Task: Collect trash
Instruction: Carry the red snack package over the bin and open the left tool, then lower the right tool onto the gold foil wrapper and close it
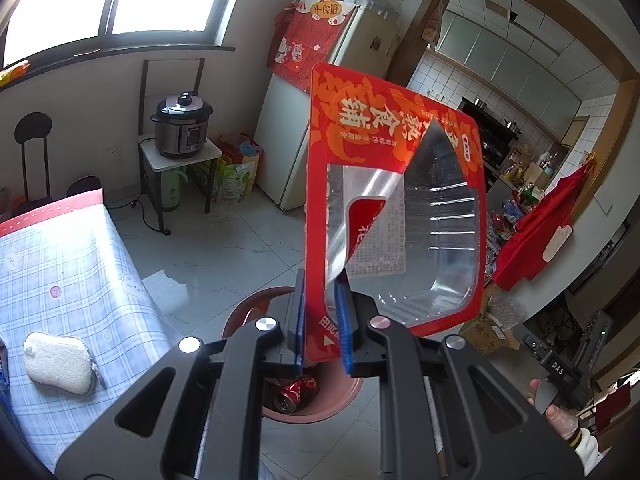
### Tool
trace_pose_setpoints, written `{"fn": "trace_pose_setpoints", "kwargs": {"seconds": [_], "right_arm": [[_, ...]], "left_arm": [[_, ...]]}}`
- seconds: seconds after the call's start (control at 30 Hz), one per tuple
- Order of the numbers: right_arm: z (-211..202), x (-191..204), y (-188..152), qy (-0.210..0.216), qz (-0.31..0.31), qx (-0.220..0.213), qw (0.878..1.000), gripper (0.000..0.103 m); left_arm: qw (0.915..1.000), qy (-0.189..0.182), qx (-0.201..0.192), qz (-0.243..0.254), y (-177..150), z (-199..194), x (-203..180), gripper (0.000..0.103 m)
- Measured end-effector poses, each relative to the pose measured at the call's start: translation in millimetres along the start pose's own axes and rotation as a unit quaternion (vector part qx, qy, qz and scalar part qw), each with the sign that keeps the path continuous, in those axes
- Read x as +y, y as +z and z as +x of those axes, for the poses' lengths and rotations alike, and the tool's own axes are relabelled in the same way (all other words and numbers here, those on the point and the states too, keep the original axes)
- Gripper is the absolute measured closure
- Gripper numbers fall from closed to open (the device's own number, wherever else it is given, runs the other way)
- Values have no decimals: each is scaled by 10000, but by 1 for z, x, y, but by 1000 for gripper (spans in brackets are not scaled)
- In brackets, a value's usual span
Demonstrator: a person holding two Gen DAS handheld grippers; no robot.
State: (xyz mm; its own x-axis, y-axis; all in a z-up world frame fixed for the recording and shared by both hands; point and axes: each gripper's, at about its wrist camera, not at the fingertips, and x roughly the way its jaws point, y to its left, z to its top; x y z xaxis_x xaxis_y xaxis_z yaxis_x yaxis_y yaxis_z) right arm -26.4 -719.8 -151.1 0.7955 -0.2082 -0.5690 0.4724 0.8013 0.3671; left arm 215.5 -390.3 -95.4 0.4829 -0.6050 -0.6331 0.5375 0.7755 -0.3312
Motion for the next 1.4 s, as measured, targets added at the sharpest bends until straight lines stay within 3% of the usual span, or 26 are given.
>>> {"fn": "trace_pose_setpoints", "kwargs": {"seconds": [0.13,0.17,0.2,0.27,0.57,0.87,1.03,1.23,1.4], "right_arm": [[0,-9,-2,-84,50,33,9999,5],[0,-10,-3,-93,67,39,9999,5],[-1,-11,-5,-94,86,43,9999,5],[-1,-10,-5,-93,101,45,9999,5],[5,4,-4,35,51,87,9999,5],[30,63,-14,565,-320,360,9972,5],[40,116,-30,919,-509,574,9928,5],[38,189,-62,1329,-906,894,9829,5],[39,249,-97,1597,-1224,1316,9707,5]], "left_arm": [[9996,20,239,113,5,34,-12,83],[9995,-17,301,137,5,41,-13,68],[9993,-47,335,150,5,46,-14,39],[9996,-1,225,151,6,47,-13,24],[9997,256,38,-33,1,9,21,17],[9921,1035,-304,-642,-26,-74,108,17],[9785,1558,-524,-1243,-61,-147,176,17],[9520,2310,-702,-1883,-118,-236,251,17],[9331,2669,-711,-2305,-172,-293,298,17]]}}
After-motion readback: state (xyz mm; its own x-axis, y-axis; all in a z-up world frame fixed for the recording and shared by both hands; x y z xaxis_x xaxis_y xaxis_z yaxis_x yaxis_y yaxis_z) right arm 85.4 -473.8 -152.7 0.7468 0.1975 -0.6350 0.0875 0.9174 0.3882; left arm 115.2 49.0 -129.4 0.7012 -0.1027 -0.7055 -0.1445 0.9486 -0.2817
